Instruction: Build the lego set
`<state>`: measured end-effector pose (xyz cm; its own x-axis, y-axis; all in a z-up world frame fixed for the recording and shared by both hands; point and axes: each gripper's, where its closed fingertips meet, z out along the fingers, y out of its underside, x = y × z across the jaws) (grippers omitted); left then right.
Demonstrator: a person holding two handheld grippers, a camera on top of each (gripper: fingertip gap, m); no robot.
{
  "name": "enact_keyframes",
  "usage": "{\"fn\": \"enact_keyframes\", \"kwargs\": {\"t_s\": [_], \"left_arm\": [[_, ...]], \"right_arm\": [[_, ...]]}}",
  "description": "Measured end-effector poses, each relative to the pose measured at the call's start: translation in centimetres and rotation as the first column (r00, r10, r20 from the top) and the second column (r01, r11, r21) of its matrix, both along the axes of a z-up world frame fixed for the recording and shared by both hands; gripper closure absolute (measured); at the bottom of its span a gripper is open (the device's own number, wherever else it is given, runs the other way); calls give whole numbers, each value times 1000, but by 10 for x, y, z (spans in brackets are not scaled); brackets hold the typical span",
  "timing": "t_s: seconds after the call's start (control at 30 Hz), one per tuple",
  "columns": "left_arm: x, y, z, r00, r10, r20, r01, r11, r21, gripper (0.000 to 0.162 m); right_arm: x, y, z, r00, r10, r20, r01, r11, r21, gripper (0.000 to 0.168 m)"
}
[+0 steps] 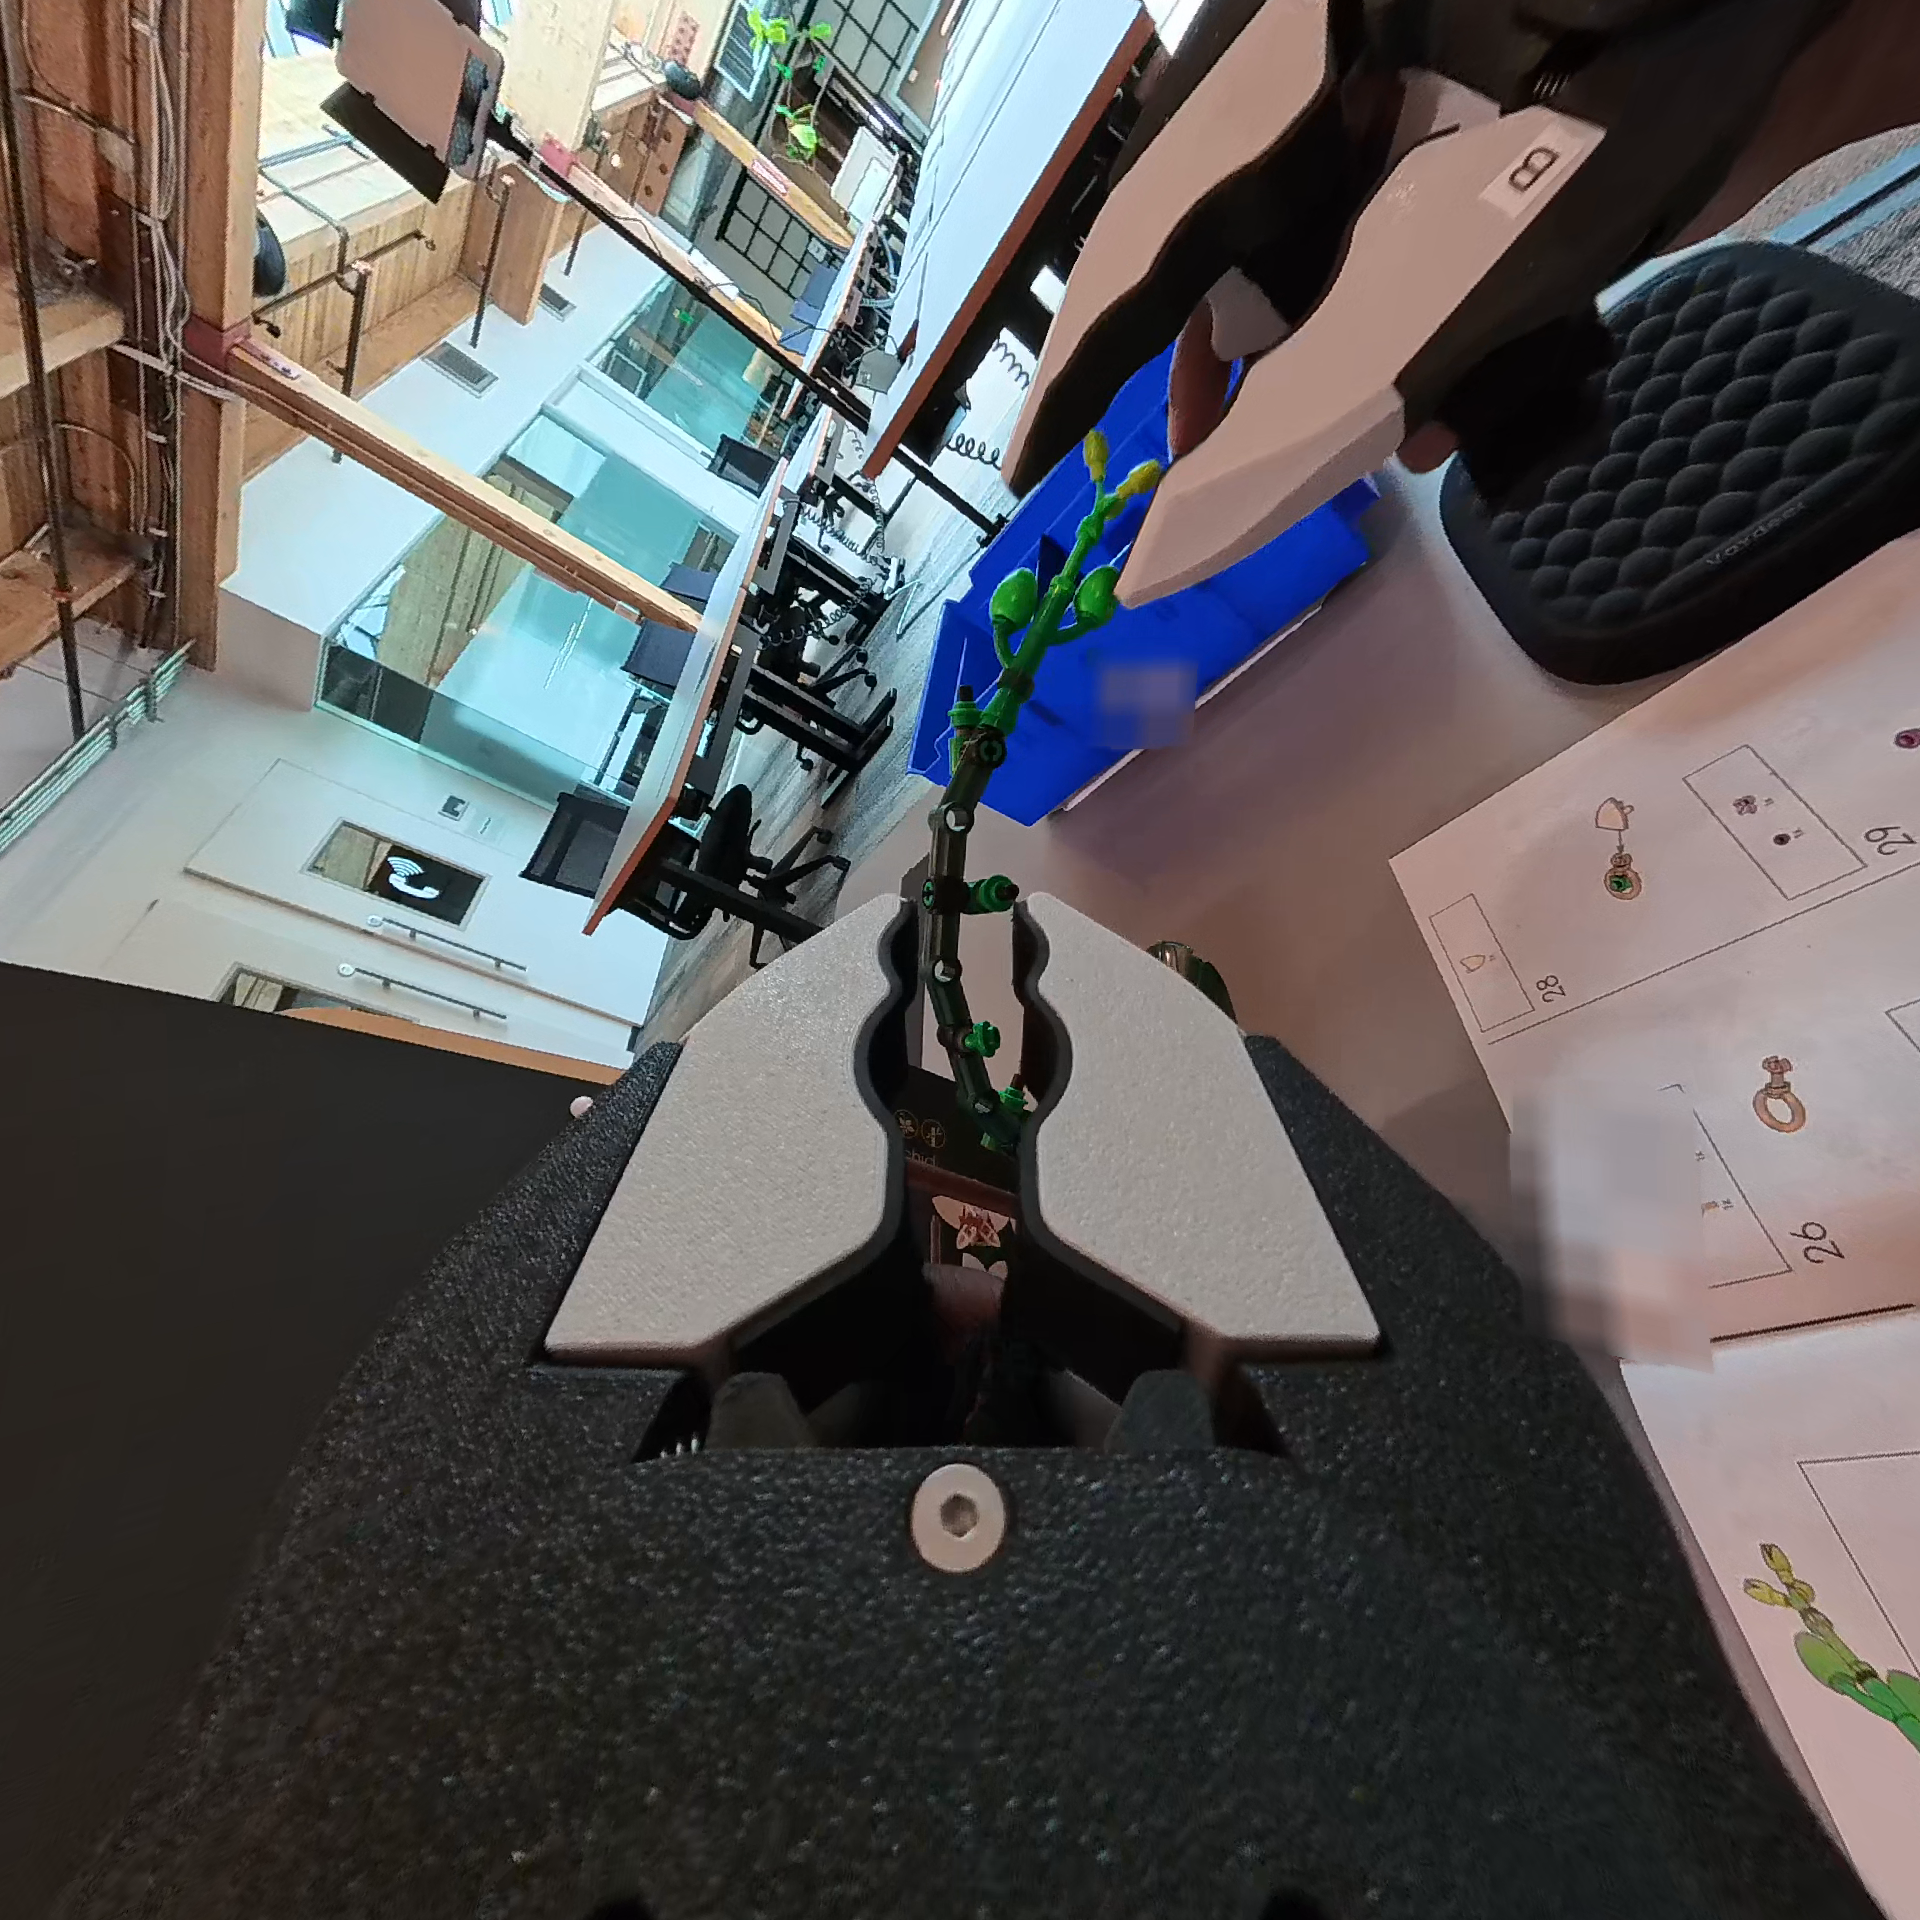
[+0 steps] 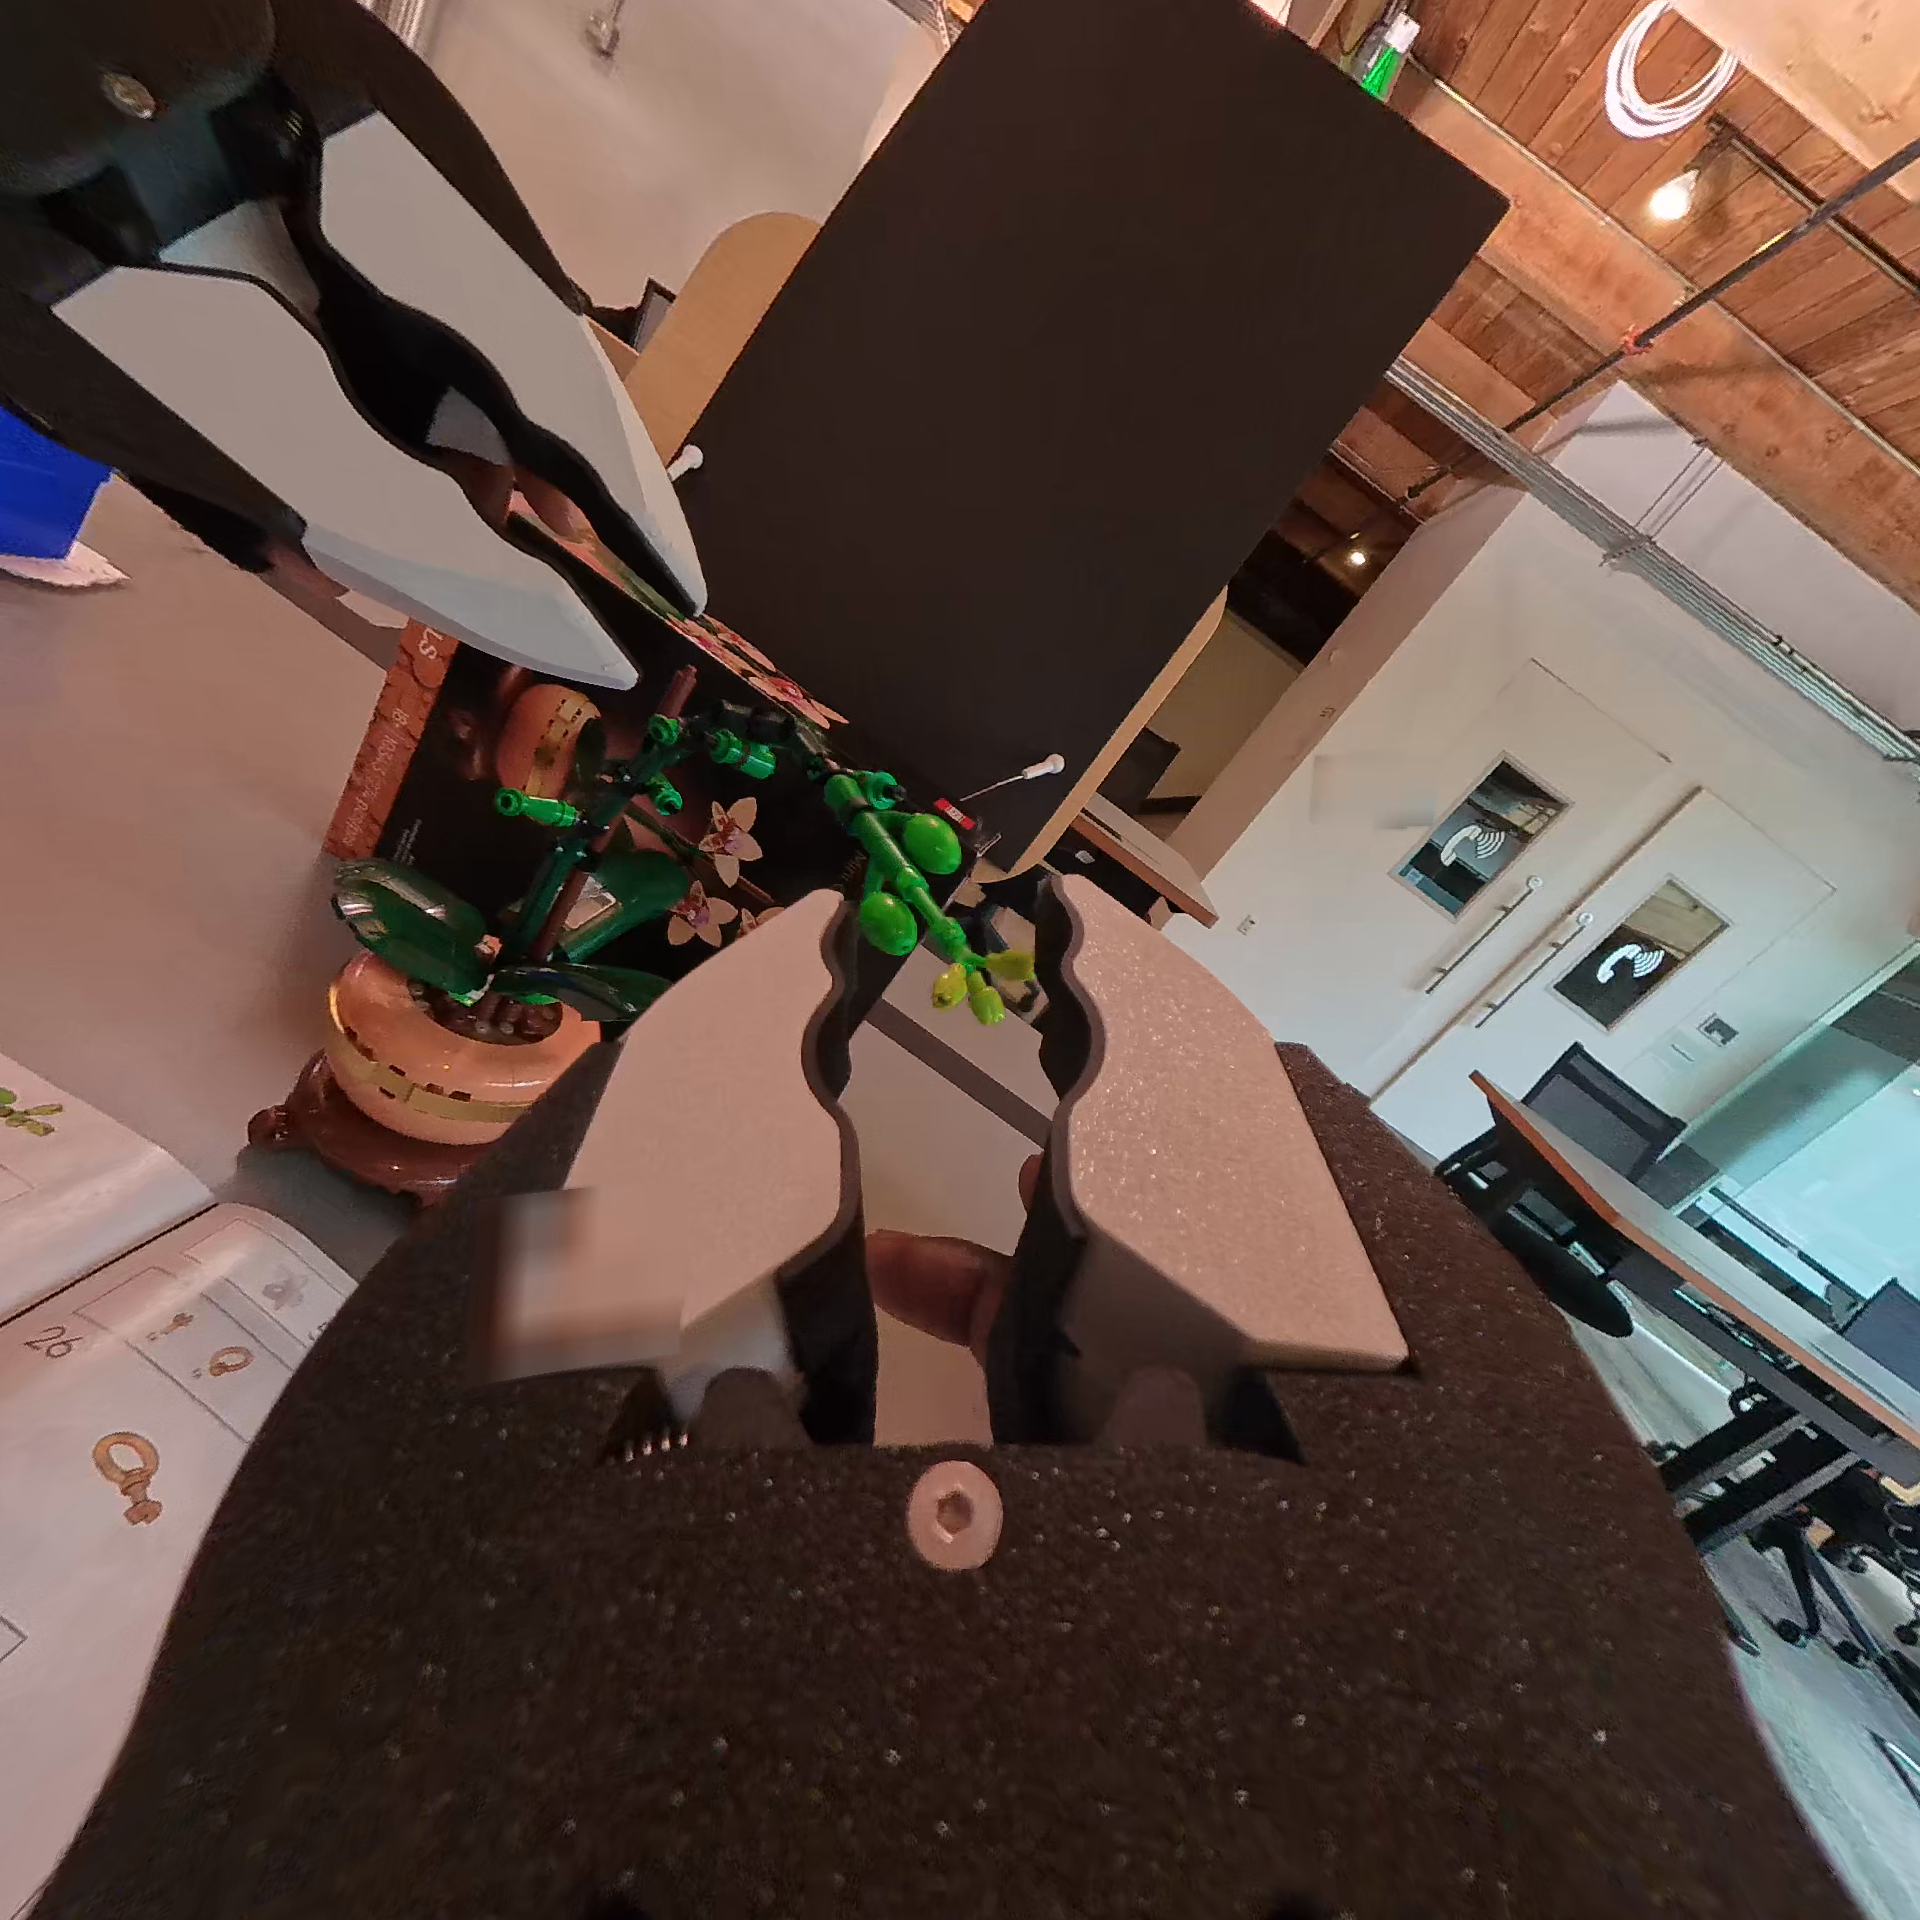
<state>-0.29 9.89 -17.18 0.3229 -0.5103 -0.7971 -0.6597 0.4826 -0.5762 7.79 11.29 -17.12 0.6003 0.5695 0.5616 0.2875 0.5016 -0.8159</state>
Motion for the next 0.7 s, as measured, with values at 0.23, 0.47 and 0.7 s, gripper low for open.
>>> {"fn": "enact_keyframes", "kwargs": {"t_s": [0.23, 0.47, 0.7], "left_arm": [[0, 0, 0, 1000, 1, -2, -1, 1000, 2, 145], [-2, 0, 1, 1000, 8, 2, -8, 1000, 7, 145], [-5, 1, 5, 999, 13, 35, -13, 1000, -2, 146]], "right_arm": [[4, -5, 0, 1000, 1, -1, -1, 1000, 5, 136], [10, -10, 0, 999, -20, -27, 20, 1000, 1, 136], [23, -26, -3, 989, 13, -150, -22, 998, -58, 139]]}}
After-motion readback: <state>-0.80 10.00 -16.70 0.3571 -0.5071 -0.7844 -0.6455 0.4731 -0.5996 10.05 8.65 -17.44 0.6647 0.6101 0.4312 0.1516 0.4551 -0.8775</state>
